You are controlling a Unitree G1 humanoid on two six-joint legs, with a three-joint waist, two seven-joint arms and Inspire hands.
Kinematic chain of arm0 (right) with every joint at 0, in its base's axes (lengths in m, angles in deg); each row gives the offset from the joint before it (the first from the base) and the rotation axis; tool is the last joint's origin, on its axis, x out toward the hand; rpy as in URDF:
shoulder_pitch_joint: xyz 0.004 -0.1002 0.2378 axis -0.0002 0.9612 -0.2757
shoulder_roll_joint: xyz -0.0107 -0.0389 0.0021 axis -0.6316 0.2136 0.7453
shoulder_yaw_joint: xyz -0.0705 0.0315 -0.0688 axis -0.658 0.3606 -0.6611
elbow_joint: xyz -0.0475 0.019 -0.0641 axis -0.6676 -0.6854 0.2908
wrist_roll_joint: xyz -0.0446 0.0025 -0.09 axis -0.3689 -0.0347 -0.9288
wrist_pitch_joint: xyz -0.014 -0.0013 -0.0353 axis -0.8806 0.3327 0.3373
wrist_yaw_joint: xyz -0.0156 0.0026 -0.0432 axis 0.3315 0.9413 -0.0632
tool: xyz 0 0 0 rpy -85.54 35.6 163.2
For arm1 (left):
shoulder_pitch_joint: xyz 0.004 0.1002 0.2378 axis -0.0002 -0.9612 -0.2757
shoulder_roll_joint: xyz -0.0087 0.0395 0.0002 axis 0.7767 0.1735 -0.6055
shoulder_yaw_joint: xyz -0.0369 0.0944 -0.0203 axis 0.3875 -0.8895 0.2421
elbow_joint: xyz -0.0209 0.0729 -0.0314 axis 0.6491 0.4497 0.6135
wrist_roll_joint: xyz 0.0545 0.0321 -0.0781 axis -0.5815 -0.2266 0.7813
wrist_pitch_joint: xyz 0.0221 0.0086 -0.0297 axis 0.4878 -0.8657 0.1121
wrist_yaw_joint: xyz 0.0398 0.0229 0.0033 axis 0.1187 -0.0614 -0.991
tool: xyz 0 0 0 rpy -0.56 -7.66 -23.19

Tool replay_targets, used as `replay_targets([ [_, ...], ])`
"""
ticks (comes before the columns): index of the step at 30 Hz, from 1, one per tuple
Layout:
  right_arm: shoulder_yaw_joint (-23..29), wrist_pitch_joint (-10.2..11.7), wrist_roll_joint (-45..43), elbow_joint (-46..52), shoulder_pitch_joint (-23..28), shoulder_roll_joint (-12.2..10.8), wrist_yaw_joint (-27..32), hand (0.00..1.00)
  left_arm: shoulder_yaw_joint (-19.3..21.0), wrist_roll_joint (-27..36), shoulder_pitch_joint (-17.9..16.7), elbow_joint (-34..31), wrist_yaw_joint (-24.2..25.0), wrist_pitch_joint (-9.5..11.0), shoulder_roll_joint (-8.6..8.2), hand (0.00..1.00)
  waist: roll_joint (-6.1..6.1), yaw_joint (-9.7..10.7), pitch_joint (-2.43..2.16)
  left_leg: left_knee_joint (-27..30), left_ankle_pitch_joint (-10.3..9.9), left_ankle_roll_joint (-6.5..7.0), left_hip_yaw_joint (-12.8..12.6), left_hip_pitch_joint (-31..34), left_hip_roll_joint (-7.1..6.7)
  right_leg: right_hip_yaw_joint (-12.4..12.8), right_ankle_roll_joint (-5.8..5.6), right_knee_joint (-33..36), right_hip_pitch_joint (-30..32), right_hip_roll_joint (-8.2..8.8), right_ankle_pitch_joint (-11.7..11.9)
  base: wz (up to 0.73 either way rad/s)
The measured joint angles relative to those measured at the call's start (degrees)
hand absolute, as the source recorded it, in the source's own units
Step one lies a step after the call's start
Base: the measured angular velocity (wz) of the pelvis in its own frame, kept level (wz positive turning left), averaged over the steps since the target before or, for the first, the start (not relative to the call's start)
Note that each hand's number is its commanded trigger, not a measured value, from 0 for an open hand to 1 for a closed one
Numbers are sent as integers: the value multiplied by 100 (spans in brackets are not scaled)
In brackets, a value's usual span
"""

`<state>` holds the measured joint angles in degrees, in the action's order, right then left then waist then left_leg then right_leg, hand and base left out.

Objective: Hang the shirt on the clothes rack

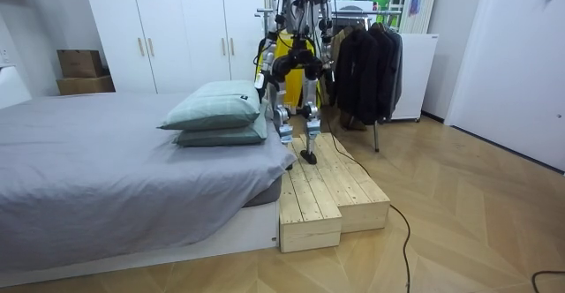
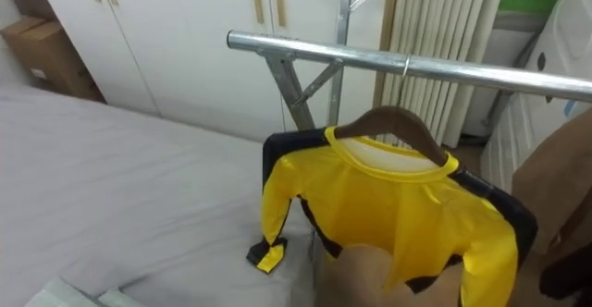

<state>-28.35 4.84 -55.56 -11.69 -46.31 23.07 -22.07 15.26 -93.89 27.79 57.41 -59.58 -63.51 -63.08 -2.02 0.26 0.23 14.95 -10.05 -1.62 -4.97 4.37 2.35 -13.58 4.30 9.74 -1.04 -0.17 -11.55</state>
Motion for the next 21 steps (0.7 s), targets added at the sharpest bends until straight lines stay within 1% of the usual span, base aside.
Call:
replay_targets([
  [2, 2, 14, 2, -5, -81, 45, 62, 0, -72, 26, 42, 11, -10, 80, -10, 0, -78, -63, 9, 5, 38, -10, 43, 57, -4, -147, 7, -13, -5, 7, 4, 39],
  [3, 10, 40, -7, -7, -126, 54, 90, 0, -112, 83, 35, 7, -26, 160, -14, 0, -92, -68, 9, 1, 91, -6, 27, 118, -10, -279, 16, -16, -13, 17, 9, 59],
  [4, 12, 79, -27, -7, -160, 55, 135, 0, -114, 127, 18, -6, -47, 209, -17, 0, -96, -68, 20, -52, 177, -2, -39, 174, -18, -441, 24, -44, -14, 43, 12, 66],
  [5, 12, 90, -51, -7, -164, 61, 150, 0, -114, 135, 11, -11, -57, 214, -17, 0, -110, -69, 17, -93, 240, 5, -73, 202, -25, -527, 34, -82, -17, 58, 18, 74],
  [6, 19, 130, -92, -8, -161, 94, 169, 0, -101, 140, 12, -43, -68, 212, -17, 0, -118, -49, 32, -239, 394, 32, -138, 209, -44, -720, 45, -136, -13, 116, 21, 82],
  [7, 31, 166, -205, -10, -119, 163, 164, 0, -87, 136, 58, -57, -69, 214, -20, 0, -144, -45, 25, -105, 358, 72, -433, 235, 14, -962, 63, -159, -21, 178, 17, 83],
  [8, 28, 176, -293, -8, -99, 189, 165, 0, -73, 137, 65, -59, -70, 225, -17, 0, -158, -55, 16, 67, 286, 78, -666, 228, 95, -1054, 72, -152, -27, 200, 9, 75],
  [9, 16, 184, -397, 1, -111, 216, 164, 0, -8, 139, 57, -57, -74, 263, -5, 0, -159, -67, 15, 378, 153, 49, -1108, 151, 305, -1198, 85, -126, -22, 220, -1, 69],
  [10, 9, 188, -457, 8, -124, 221, 160, 0, 67, 140, 46, -55, -81, 267, 19, 0, -155, -63, 19, 607, 68, -60, -1345, 49, 529, -1392, 100, -95, -10, 218, -10, 70],
  [11, 2, 191, -485, 13, -125, 220, 154, 0, 64, 135, 63, -54, -107, 260, 36, 0, -148, -55, 23, 700, 40, -104, -1406, -11, 630, -1497, 107, -78, -17, 215, -15, 83],
  [12, 4, 203, -507, 14, -130, 218, 143, 0, 61, 129, 82, -53, -167, 246, 78, 0, -142, -10, 27, 801, -6, -179, -1485, -159, 818, -1704, 107, -67, -31, 207, -16, 99],
  [13, 10, 209, -522, 11, -123, 218, 126, 0, 64, 132, 36, -51, -169, 245, 135, 0, -134, 73, 37, 822, 2, -197, -1571, -361, 1008, -1949, 101, -66, -113, 207, -19, 106],
  [14, 11, 208, -531, 6, -113, 218, 122, 0, 65, 132, 4, -49, -169, 245, 164, 0, -131, 100, 39, 773, 21, -229, -1618, -477, 1099, -2067, 94, -58, -132, 207, -22, 112],
  [15, 16, 208, -534, -2, -110, 222, 116, 0, 65, 130, -42, -50, -167, 245, 212, 0, -132, 129, 60, 604, 78, -320, -1706, -714, 1218, -2321, 67, -24, -179, 210, -38, 116],
  [16, 26, 208, -538, -14, -110, 229, 113, 0, 65, 131, -58, -50, -165, 245, 248, 0, -132, 150, 67, 413, 147, -414, -1729, -913, 1315, -2574, 21, 16, -195, 220, -61, 115],
  [17, 27, 208, -539, -15, -114, 232, 114, 0, 63, 130, -57, -52, -165, 246, 258, 0, -133, 149, 67, 314, 165, -458, -1747, -981, 1335, -2685, -8, 25, -194, 225, -65, 116],
  [18, 25, 210, -525, -14, -122, 231, 115, 0, 62, 131, -34, -52, -168, 246, 263, 0, -123, 150, 84, 8, 129, -552, -1826, -1018, 1314, -2925, -66, 83, -179, 267, -61, 114],
  [19, 22, 217, -472, -11, -130, 212, 114, 0, 56, 116, 16, -53, -175, 246, 286, 0, -64, 141, 107, -170, 111, -579, -1953, -1012, 1260, -3166, -143, 110, -183, 362, -41, 112],
  [20, 32, 223, -454, -10, -133, 200, 114, 0, 56, 104, 31, -55, -176, 247, 308, 0, -46, 128, 103, -225, 111, -580, -2011, -1002, 1207, -3262, -179, 113, -187, 426, -34, 96],
  [21, 36, 229, -410, -9, -135, 196, 114, 0, 66, 106, 37, -58, -176, 258, 332, 0, -8, 64, 106, -264, 79, -598, -2151, -987, 1179, -3400, -266, 108, -181, 517, 14, 69],
])
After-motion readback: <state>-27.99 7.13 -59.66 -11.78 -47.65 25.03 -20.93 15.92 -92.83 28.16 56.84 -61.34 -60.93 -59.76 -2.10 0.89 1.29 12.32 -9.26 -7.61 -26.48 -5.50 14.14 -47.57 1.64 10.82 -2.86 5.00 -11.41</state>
